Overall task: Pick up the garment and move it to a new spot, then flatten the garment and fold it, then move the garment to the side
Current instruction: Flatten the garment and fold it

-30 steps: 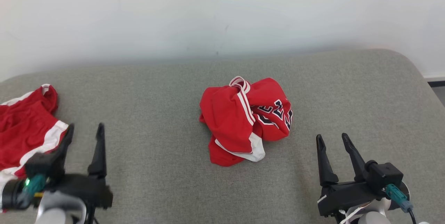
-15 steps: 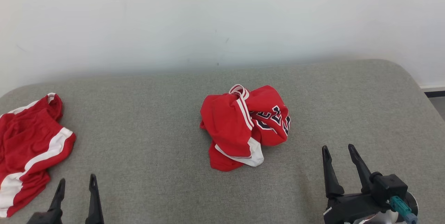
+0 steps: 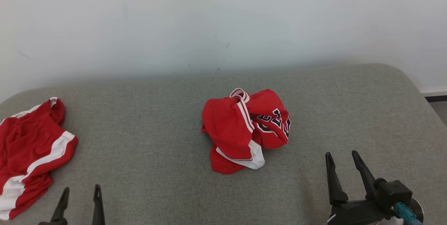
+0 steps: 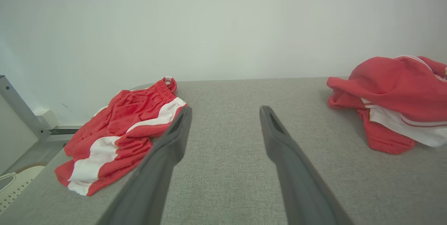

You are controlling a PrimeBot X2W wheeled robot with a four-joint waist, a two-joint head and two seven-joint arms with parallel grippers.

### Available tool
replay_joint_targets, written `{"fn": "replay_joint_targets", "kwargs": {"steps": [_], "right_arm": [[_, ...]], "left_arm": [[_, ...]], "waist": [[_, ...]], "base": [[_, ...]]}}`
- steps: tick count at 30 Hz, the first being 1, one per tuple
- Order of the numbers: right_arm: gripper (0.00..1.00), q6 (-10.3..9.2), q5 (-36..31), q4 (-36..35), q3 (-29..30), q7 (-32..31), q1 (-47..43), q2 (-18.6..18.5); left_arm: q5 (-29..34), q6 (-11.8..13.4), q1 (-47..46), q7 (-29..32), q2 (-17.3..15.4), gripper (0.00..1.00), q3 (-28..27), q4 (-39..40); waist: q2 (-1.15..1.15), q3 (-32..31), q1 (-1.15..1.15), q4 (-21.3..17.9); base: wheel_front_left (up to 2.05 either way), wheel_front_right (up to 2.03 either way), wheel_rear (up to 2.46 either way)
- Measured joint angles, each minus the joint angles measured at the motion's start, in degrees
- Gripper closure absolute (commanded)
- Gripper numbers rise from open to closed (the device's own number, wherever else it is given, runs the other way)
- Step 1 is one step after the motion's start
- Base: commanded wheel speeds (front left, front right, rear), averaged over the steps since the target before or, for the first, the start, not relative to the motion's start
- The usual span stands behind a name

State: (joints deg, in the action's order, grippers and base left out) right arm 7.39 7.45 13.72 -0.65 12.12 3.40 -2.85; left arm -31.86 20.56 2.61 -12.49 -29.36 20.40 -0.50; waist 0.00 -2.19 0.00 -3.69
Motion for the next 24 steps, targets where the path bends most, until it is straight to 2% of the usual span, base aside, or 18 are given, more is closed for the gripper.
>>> {"fn": "replay_joint_targets", "kwargs": {"steps": [5,8,24], "right_arm": [[0.00,0.00,0.03,-0.30,-0.08,-0.07,-0.05,0.00],[0.00,0.00,0.03,-0.32,-0.11,-0.08,-0.07,0.00],[0.00,0.00,0.10,-0.48,-0.22,-0.23,-0.16,0.00]], "left_arm": [[0.07,-2.38,-0.14,0.32,-0.78,0.00,1.30,0.10],[-0.24,-2.96,-0.14,0.20,-0.80,0.00,1.46,-0.10],[0.09,-2.97,-0.13,-0.27,-0.83,0.00,2.21,-1.02]], "waist": [[0.01,0.09,0.00,0.30],[0.01,0.07,0.00,0.43],[0.01,-0.05,0.00,0.73]], "base": [[0.00,0.00,0.00],[0.00,0.00,0.00],[0.00,0.00,0.00]]}}
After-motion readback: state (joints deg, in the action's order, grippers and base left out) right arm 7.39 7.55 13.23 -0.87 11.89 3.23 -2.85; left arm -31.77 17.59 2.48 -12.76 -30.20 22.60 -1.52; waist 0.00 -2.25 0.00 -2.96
